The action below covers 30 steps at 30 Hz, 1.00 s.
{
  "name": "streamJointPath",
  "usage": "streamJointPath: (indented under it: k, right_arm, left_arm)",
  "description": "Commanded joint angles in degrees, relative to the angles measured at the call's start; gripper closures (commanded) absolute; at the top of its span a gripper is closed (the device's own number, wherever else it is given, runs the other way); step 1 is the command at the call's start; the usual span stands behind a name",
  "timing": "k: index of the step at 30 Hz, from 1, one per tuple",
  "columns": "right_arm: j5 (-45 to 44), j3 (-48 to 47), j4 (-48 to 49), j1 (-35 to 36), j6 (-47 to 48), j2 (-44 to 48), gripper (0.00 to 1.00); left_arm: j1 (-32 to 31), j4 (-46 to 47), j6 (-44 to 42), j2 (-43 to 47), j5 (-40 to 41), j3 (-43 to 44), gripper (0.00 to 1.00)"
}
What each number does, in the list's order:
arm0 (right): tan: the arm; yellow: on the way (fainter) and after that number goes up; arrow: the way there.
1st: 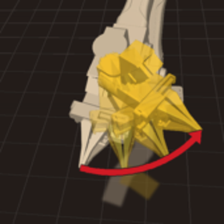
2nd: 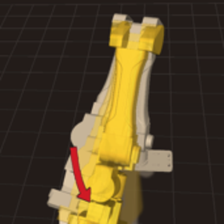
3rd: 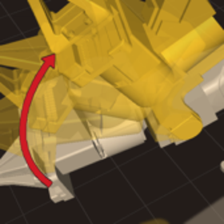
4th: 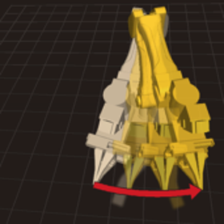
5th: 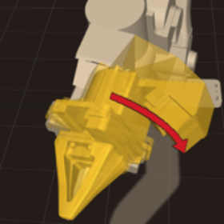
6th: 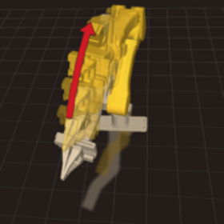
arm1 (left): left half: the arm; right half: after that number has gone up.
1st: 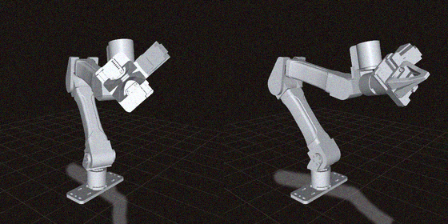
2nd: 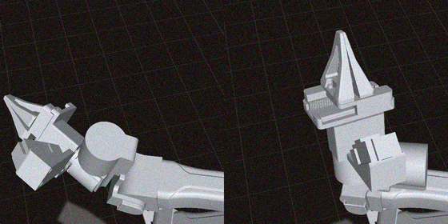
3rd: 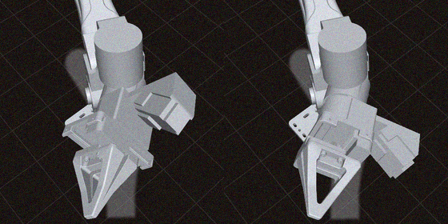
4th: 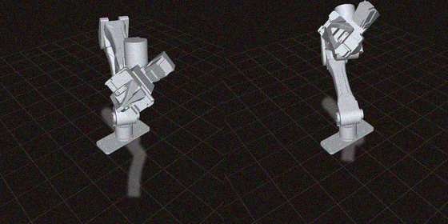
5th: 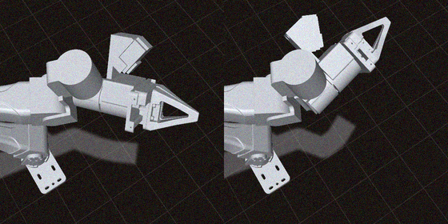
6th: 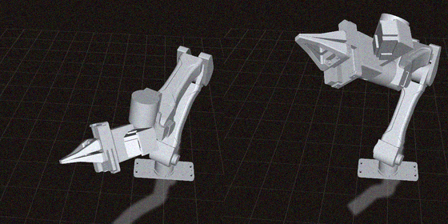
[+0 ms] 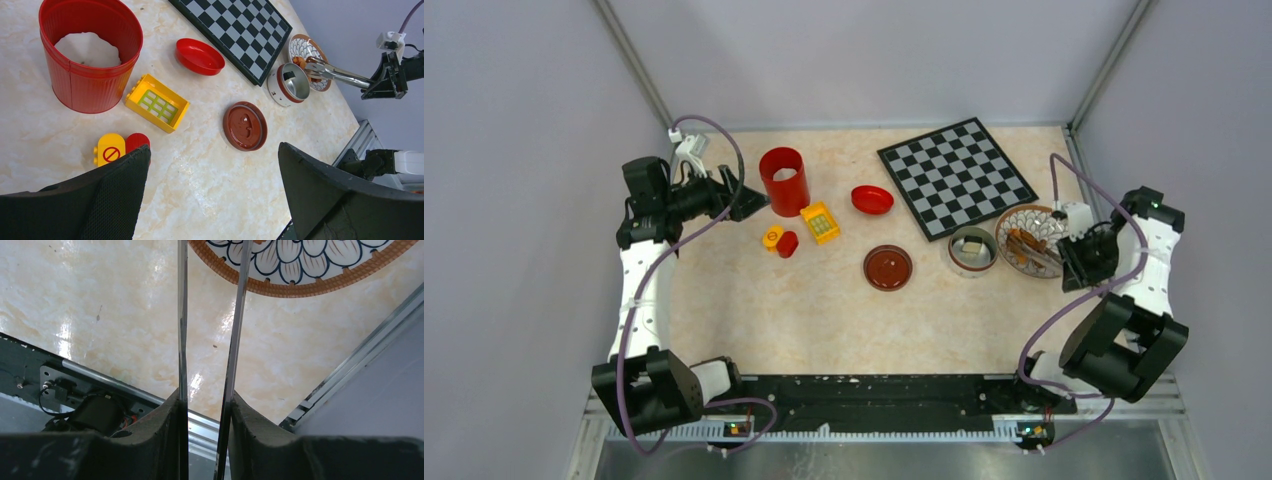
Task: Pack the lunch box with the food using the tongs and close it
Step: Pick up the fake food from the plate.
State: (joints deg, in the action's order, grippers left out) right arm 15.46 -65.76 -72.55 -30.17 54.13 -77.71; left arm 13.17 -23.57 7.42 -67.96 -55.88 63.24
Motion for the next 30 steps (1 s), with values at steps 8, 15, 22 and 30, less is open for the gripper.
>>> streamJointPath:
  k: [8,15,22,30]
  right_arm:
    - [5.8,-6.0,-3.4,-3.5,0.7,-0.6,1.0]
    - [7.1,-7.5,-4.4,-3.6,0.7,-0.1,1.0]
    - [7.8,-9.2,-5.6,-3.6,0.8,0.3,1.0]
    - [13.4,-14.6,-8.2,-2.9,-0.1,-0.2,1.0]
  left_arm:
    - [-0.2,2.2,0.3,1.0,-0.5,0.6,0.01]
    - [-0.2,2.1,0.3,1.0,-0.4,0.6,0.01]
    - [-0.2,2.1,0.2,1.0,-0.3,0.6,0.01]
    - [-0.2,2.3,0.2,0.9,-0.1,0.4,0.01]
